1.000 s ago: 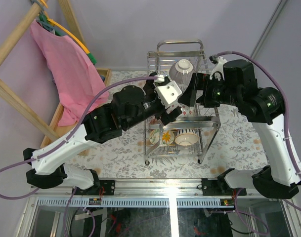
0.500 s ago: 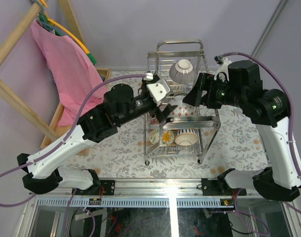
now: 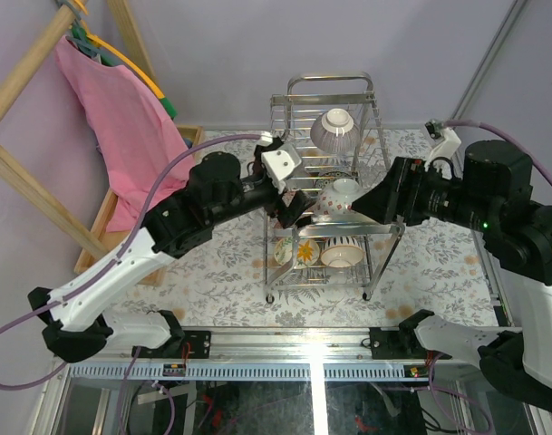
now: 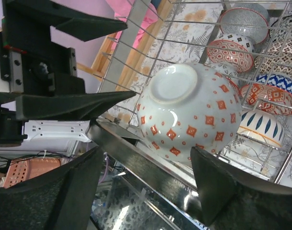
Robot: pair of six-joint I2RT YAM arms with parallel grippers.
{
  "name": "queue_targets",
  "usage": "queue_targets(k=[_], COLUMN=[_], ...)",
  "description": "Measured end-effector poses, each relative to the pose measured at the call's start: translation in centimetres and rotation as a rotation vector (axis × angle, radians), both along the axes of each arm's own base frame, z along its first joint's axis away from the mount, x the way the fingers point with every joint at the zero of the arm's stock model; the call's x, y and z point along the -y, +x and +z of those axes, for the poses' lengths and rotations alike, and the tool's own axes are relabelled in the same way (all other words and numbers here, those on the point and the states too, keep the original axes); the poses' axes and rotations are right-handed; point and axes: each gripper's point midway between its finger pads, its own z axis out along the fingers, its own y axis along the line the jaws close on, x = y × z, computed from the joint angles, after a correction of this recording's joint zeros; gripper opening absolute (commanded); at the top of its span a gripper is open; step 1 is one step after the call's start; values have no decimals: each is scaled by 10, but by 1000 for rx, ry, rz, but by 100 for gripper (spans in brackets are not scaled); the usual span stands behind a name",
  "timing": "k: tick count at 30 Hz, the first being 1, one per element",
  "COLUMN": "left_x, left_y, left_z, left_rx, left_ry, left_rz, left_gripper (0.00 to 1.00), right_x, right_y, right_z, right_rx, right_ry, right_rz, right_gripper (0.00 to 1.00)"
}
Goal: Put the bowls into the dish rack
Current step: Turn the bowl upside down on the dish rack.
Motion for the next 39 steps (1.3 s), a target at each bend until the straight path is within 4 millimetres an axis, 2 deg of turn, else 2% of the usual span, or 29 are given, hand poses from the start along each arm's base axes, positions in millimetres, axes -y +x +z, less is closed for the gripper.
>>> queue_targets(k=[5, 10, 16, 23, 30, 34, 39], left_x=[-13, -15, 0, 6, 15, 13, -3], left_y=[-14, -14, -2, 7, 16, 15, 3], left_z=[5, 8, 4, 6, 8, 8, 6], left_rx=[-31, -52, -113, -153, -171, -165, -158], left_ry=[-47, -68, -52, -64, -86, -97, -109], left_rz=[0, 10, -2, -13, -30, -26, -17], left_gripper=[88, 89, 89, 88, 87, 86, 88], right_x=[-4, -8, -10, -13, -15, -16, -18], right_y=[7, 16, 21, 23, 24, 25, 23], right_z=[-9, -25, -31, -33, -38, -40, -36], right_rx=[-37, -99, -125, -141, -147, -139, -103], right_ry=[-31, -79, -103, -116, -155, -182, -193], right_rz=[8, 6, 5, 8, 7, -3, 10], right_gripper=[83, 83, 88, 97, 95, 95, 95])
